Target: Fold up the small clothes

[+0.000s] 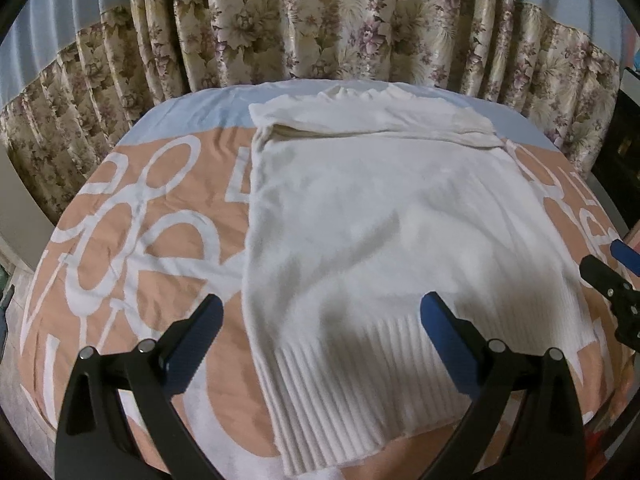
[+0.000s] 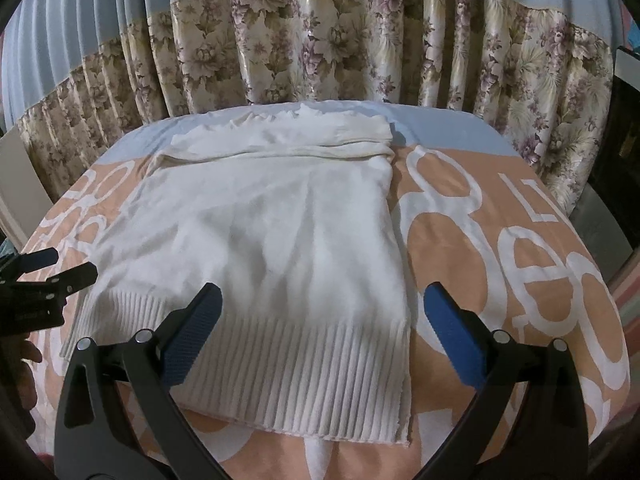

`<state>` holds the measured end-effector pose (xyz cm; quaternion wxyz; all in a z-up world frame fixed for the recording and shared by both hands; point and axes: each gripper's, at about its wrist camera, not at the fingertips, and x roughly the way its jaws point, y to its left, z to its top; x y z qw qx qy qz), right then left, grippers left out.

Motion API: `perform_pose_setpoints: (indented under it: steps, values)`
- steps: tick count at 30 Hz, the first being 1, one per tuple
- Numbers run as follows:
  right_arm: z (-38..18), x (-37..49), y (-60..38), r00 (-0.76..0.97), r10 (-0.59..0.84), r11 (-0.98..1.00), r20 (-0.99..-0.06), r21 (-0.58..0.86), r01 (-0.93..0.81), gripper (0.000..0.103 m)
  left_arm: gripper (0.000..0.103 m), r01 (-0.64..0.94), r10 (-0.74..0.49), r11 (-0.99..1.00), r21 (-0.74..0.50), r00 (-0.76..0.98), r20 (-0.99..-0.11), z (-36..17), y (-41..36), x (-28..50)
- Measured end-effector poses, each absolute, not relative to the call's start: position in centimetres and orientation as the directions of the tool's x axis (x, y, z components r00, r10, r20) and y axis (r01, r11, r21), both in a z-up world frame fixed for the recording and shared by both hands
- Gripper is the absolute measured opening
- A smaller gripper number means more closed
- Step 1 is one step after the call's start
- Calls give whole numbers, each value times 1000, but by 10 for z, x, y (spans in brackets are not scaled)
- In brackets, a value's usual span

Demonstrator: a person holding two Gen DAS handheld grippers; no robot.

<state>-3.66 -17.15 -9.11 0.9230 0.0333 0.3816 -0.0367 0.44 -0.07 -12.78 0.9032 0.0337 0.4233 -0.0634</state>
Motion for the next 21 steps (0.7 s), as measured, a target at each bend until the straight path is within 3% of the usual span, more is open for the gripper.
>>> perform_pose_setpoints:
  steps: [21]
  values:
    - [-99,-39,-168,686,-19,999,-727,21,49,94,99,147,-144,986,-72,574,-806,-145,7,-1]
